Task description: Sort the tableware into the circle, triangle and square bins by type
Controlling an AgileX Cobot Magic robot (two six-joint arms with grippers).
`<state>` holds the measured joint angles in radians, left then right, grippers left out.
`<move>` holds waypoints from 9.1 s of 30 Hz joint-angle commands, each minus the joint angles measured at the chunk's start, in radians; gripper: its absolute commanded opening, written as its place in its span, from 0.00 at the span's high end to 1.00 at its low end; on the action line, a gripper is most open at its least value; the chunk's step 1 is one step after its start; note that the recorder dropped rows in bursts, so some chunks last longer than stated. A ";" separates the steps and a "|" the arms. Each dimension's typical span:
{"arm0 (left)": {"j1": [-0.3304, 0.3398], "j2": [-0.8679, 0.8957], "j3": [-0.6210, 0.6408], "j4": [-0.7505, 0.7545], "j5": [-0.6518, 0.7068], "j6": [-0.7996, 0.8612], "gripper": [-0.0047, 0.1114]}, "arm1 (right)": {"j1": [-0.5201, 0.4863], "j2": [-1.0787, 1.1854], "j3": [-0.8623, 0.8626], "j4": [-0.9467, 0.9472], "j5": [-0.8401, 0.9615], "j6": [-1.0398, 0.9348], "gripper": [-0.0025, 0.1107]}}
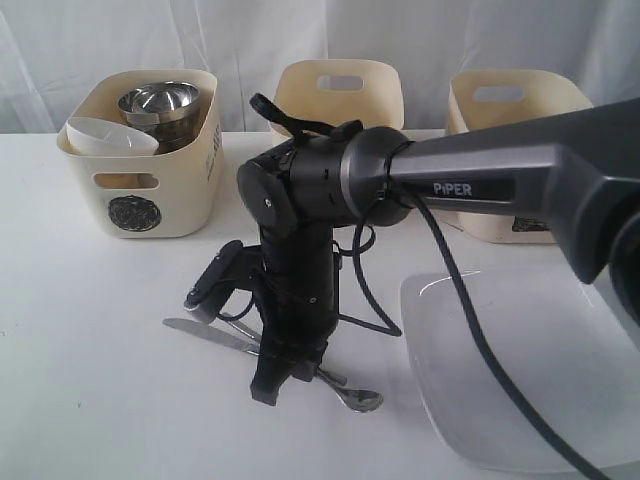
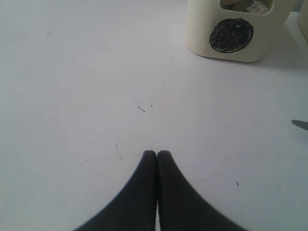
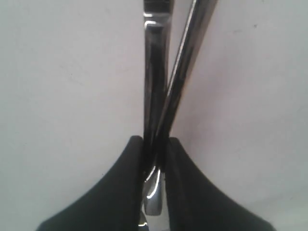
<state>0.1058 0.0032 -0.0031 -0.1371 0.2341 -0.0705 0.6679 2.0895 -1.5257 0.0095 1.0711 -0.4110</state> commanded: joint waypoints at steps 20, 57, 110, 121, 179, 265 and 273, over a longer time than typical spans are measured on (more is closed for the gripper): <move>-0.001 -0.003 0.003 -0.010 0.001 0.000 0.96 | 0.001 -0.006 0.004 -0.002 -0.038 -0.002 0.98; -0.001 -0.003 0.003 -0.010 -0.003 0.000 0.96 | -0.327 -0.058 -0.386 0.010 0.075 -0.112 0.98; -0.001 -0.003 0.003 -0.023 -0.005 0.000 0.96 | -0.447 0.149 -0.519 0.201 -0.611 0.154 0.93; -0.001 -0.003 0.003 -0.034 -0.005 0.000 0.96 | -0.447 0.172 -0.519 0.197 -0.606 0.154 0.70; -0.001 -0.003 0.003 -0.041 -0.002 0.000 0.96 | -0.522 -0.411 0.700 -0.288 -0.362 0.758 0.65; -0.001 -0.003 0.003 -0.051 -0.004 0.000 0.96 | -0.547 -0.287 0.123 1.141 -0.871 -0.445 0.98; -0.001 -0.003 0.003 -0.067 -0.004 0.000 0.96 | -0.472 -0.149 -0.018 1.141 -0.950 -0.487 0.98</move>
<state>0.1058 0.0032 -0.0031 -0.1887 0.2325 -0.0705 0.1764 1.9030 -1.5047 1.1448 0.1757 -0.8756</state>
